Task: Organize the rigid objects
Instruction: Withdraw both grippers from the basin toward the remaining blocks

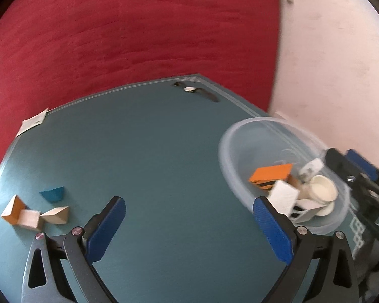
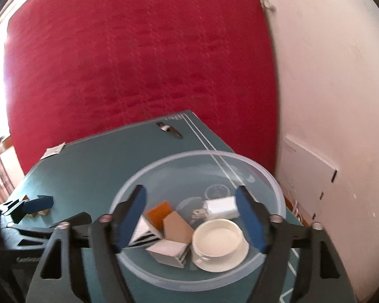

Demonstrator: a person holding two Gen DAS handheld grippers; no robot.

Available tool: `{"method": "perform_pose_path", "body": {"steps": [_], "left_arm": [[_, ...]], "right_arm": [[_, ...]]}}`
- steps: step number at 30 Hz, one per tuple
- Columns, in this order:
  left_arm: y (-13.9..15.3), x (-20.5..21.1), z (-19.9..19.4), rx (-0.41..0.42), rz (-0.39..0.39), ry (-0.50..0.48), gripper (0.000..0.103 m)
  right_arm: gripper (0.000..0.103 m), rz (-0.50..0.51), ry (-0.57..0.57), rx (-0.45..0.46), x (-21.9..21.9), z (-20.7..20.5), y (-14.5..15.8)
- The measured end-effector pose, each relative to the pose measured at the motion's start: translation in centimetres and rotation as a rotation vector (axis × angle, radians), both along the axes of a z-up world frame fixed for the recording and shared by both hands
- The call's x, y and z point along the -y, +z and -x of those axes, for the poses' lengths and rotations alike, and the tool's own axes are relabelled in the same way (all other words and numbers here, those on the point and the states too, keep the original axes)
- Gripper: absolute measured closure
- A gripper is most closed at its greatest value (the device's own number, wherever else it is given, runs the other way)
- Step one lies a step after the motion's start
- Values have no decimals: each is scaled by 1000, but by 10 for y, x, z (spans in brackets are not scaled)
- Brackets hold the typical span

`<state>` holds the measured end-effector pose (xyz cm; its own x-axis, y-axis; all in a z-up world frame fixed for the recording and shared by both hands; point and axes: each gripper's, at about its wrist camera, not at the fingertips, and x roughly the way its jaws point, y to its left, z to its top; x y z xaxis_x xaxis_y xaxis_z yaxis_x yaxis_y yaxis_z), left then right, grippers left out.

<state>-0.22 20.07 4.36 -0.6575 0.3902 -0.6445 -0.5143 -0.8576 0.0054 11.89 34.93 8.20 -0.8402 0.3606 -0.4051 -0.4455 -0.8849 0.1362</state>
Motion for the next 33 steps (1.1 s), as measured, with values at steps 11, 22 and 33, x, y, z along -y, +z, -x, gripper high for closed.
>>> {"method": "perform_pose_path", "body": {"steps": [11,22,33], "left_arm": [[-4,34,14,-3,11,93,0],[2,90,25,-5,-12,208,0],[-2,149,41,-1,-11,315,0]], "right_arm": [[21,-10,125,48,31,10,-2],[21,-37,253,102,71,16,-5],[21,-43,411,166,117,38,-14]]}}
